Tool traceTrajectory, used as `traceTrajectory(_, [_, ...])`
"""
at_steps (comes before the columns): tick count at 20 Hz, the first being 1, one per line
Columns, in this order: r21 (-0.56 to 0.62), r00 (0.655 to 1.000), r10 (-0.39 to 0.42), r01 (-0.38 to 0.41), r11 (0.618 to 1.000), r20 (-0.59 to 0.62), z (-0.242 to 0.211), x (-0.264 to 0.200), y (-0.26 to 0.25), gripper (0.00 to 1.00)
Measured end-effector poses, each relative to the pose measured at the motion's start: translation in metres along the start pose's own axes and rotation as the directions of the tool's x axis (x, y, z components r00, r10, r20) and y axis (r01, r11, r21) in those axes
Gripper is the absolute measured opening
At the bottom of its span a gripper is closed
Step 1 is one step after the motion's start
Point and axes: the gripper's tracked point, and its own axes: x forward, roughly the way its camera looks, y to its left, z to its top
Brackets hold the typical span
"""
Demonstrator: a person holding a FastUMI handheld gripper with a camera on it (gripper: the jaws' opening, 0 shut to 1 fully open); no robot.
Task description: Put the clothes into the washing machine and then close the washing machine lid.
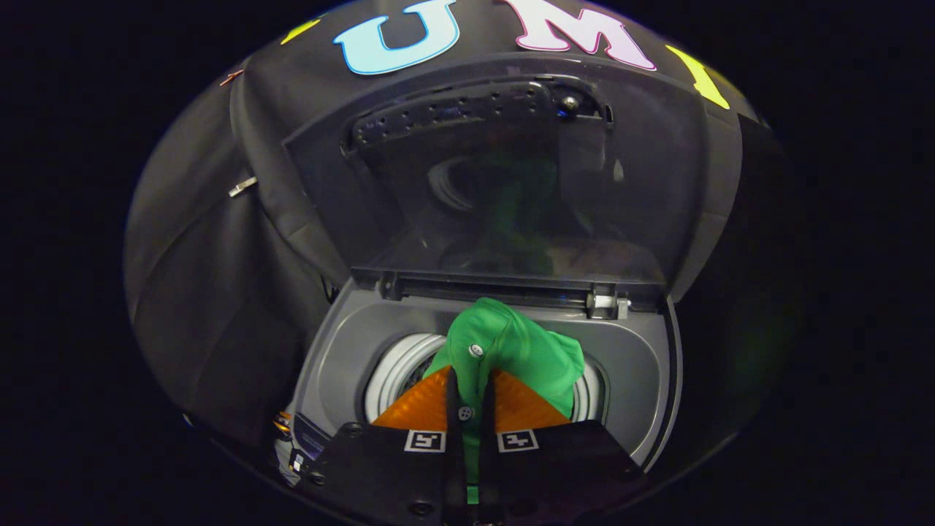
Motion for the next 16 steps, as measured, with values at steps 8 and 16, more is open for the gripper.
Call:
traceTrajectory(8, [-0.15, 0.997, -0.059, 0.067, 0.986, 0.058, -0.004, -0.026, 0.004, 1.0])
traceTrajectory(16, [-0.134, 0.986, 0.053, -0.032, 0.99, 0.157, 0.012, -0.092, 0.027, 1.0])
